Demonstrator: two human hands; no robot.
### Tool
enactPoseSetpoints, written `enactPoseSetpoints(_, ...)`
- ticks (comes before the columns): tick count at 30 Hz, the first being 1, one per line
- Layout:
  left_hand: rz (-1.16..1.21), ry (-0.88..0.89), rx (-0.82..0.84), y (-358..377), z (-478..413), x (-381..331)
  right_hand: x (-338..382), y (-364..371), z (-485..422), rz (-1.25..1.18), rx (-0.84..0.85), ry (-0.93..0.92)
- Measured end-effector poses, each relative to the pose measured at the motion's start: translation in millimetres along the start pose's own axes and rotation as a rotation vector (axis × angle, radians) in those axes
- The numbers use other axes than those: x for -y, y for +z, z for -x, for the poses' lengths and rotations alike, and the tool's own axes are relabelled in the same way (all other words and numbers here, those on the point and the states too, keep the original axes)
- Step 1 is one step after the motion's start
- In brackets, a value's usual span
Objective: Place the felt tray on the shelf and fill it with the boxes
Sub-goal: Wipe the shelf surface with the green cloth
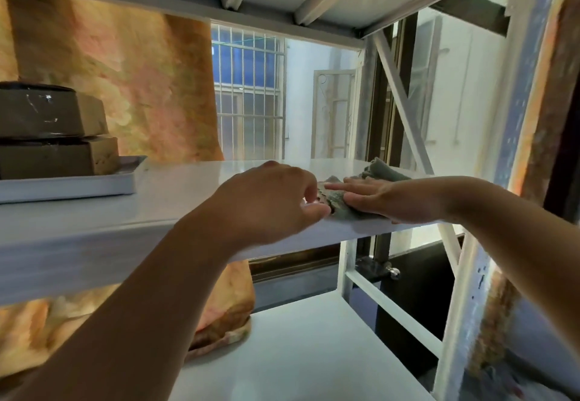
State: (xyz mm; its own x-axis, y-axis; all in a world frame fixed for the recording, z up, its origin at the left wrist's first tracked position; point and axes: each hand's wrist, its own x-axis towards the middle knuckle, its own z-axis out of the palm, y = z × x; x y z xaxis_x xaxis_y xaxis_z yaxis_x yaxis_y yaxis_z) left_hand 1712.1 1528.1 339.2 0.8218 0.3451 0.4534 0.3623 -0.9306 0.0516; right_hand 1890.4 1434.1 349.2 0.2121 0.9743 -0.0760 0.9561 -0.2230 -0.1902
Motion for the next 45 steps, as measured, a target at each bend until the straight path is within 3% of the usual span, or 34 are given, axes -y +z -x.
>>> enactPoseSetpoints(8,0.044,0.047,-0.019,4.2,-4.7,2.5,-8.8,-8.1,-6.7,-0.095,0.01,0.102)
enactPoseSetpoints(14,0.165,0.044,-0.024,6.7,-5.9,-1.0,-9.5,-19.5,-54.2,0.07,0.079,0.195)
enactPoseSetpoints(19,0.201,0.015,-0.051,8.9,-6.7,-0.8,-10.2,-30.3,-92.9,-0.058,0.126,0.251)
enactPoseSetpoints(25,0.243,-0.009,-0.064,10.0,-5.2,0.0,-15.4,-36.6,-139.0,-0.036,0.047,0.42)
enactPoseSetpoints(33,0.253,-0.039,-0.118,18.0,-14.6,7.7,-41.0,-54.1,-195.7,-0.071,0.054,0.476)
enactPoseSetpoints(37,0.306,-0.073,-0.058,12.1,-17.8,11.4,-42.5,-59.3,-210.3,-0.032,0.032,0.521)
enactPoseSetpoints(45,0.339,-0.133,-0.039,9.5,-15.8,13.4,-46.3,-55.4,-185.7,-0.028,0.026,0.525)
